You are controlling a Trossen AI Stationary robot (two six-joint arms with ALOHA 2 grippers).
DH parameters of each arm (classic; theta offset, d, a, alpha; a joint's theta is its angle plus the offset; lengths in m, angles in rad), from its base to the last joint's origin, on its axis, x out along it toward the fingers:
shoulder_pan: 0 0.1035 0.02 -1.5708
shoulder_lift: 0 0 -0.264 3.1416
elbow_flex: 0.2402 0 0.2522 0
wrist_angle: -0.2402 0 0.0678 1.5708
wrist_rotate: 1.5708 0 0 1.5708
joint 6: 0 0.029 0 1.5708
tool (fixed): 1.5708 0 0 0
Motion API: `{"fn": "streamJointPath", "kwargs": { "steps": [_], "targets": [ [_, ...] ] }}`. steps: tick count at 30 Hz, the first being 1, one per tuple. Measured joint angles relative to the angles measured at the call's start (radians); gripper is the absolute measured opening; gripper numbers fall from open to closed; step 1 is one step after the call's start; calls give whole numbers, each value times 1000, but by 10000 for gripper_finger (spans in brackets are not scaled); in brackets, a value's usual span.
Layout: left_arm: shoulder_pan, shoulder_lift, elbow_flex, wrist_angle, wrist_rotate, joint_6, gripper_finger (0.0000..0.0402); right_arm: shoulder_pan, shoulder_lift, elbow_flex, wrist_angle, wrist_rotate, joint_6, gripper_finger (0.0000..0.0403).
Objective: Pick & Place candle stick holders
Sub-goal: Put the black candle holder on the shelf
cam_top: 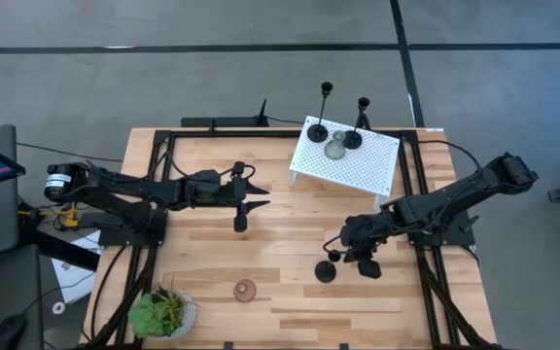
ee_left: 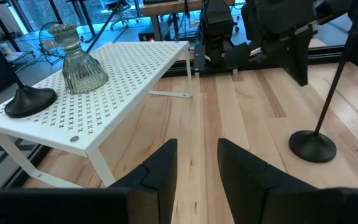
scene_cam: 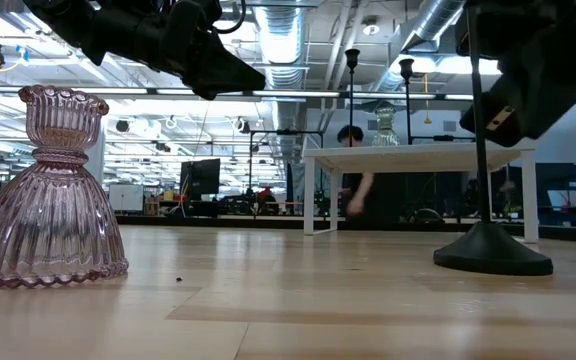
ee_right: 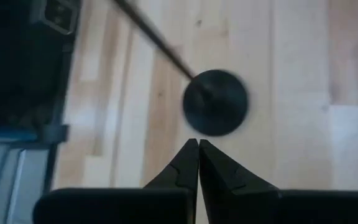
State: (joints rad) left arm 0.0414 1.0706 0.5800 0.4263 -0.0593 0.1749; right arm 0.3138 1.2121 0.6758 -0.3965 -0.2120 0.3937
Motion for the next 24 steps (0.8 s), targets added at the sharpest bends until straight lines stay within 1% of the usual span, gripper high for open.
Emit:
{"fn": "streamJointPath", "kwargs": {
  "steps": [2,7,13,19,21,24],
  "targets": [
    [0,0,0,0,0,0,115,-1,0,0,-4,-22,-20,7],
    [0,0,0,0,0,0,115,-2,0,0,-15,-22,-101,1],
    [0,0,0,0,0,0,115,-2,-4,0,-40,60,-153,1],
    [0,0,0,0,0,0,115,-2,-4,0,-24,84,-258,0],
    [0,0,0,0,0,0,115,-2,-4,0,-22,88,-276,0],
    [0,0,0,0,0,0,115,-2,-4,0,-21,123,-281,0]
  ]
}}
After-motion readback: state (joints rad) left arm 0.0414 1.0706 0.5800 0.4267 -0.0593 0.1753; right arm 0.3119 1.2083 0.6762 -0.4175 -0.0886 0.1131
